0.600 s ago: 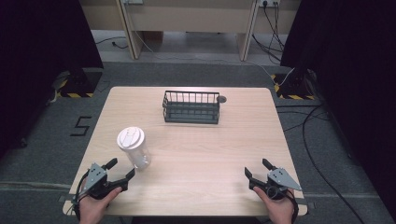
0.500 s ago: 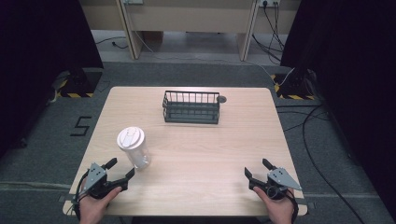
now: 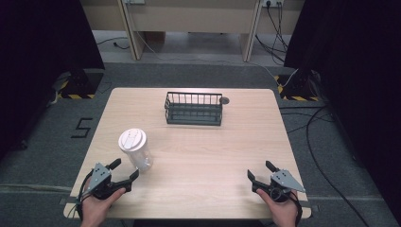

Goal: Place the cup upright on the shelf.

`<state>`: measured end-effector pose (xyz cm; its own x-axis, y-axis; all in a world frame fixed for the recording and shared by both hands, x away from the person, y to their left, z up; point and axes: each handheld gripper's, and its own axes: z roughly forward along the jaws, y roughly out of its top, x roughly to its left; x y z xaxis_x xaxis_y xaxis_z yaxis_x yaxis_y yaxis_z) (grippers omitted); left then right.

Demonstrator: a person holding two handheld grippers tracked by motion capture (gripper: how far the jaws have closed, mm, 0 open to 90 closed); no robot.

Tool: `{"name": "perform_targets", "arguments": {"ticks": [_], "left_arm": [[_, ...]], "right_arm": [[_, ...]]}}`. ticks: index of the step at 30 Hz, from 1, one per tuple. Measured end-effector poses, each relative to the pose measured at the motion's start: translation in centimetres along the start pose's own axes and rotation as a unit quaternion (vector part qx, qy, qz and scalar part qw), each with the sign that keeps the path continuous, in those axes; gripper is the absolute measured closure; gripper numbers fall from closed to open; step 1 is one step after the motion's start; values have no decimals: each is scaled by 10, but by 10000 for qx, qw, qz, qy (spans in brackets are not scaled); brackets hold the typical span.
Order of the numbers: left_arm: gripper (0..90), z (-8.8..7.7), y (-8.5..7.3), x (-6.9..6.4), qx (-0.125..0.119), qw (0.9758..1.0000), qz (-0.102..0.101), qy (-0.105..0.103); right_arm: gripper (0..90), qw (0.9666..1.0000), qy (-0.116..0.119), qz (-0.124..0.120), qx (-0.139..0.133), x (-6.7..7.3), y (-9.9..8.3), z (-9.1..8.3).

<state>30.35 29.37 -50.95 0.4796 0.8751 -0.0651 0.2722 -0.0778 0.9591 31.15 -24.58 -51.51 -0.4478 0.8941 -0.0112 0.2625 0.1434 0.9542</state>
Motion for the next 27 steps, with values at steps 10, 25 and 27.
{"name": "perform_targets", "arguments": {"ticks": [10,25,27], "left_arm": [[145,14,16,3,-75,9999,123,-47],[141,38,18,6,-62,9999,124,-82],[140,41,18,6,-67,9999,120,-80]], "right_arm": [[193,10000,-1,-11,24,0,0,1],[194,10000,-11,44,56,-1,0,1],[194,10000,-14,48,74,-1,1,2]]}}
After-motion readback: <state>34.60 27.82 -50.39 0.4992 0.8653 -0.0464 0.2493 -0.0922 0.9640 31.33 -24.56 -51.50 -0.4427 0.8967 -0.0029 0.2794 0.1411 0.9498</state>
